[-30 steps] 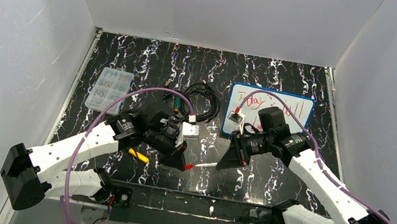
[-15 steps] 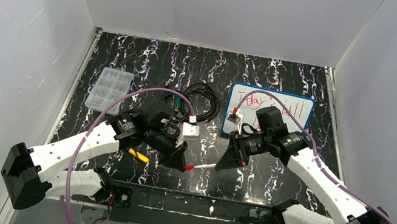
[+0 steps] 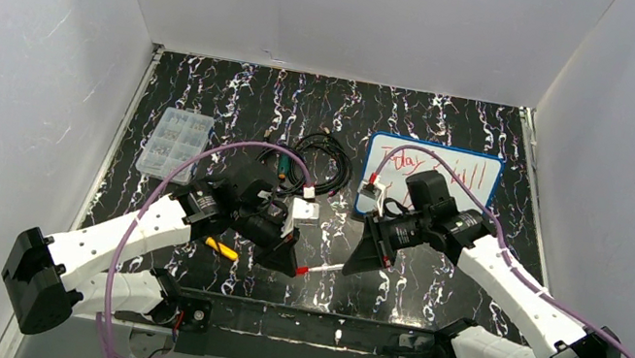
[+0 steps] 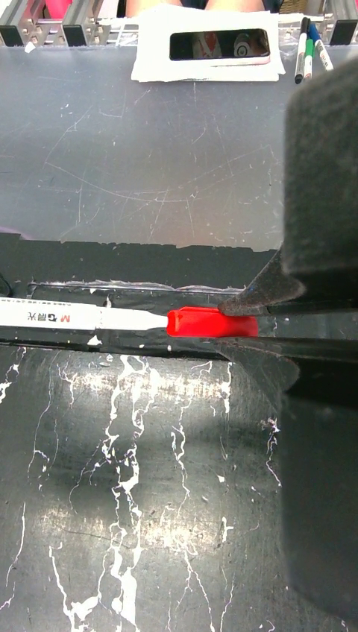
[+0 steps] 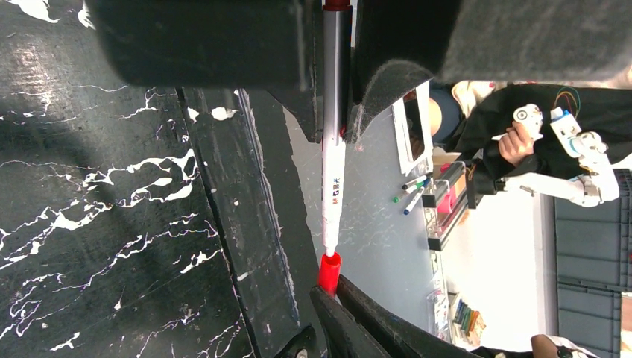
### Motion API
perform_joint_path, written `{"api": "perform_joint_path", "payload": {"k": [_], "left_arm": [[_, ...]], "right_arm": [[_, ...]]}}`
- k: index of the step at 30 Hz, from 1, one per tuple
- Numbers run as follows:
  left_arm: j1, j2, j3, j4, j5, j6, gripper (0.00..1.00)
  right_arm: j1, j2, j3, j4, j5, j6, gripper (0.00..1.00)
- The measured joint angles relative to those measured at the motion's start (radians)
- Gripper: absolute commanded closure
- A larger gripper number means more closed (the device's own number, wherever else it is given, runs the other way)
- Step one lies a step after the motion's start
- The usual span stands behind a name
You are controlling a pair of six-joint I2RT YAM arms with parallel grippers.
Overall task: Write a sentence on the whiteboard
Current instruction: Close the whiteboard marker at the center of the board.
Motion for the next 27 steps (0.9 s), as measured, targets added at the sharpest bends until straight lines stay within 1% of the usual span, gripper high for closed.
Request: {"api": "perform_joint_path", "payload": {"k": [7,20,27], "left_arm": [[-0.005,0.000,0.000,-0.010,0.008,0.003,1.00],[-0.033,0.000,0.000,0.000,0.019,0.003,1.00],[-0.040,-0.007,-0.008,-0.002,0.011,-0.031,1.00]], "right_arm": [[0.010,0.010,0.002,0.003,-0.008,0.000,0.99],[0.068,0.089,0.024,0.026,-0.033,-0.011,0.99],[0.114,0.122,0.030,0.050,-0.024,-0.010,0.99]]}}
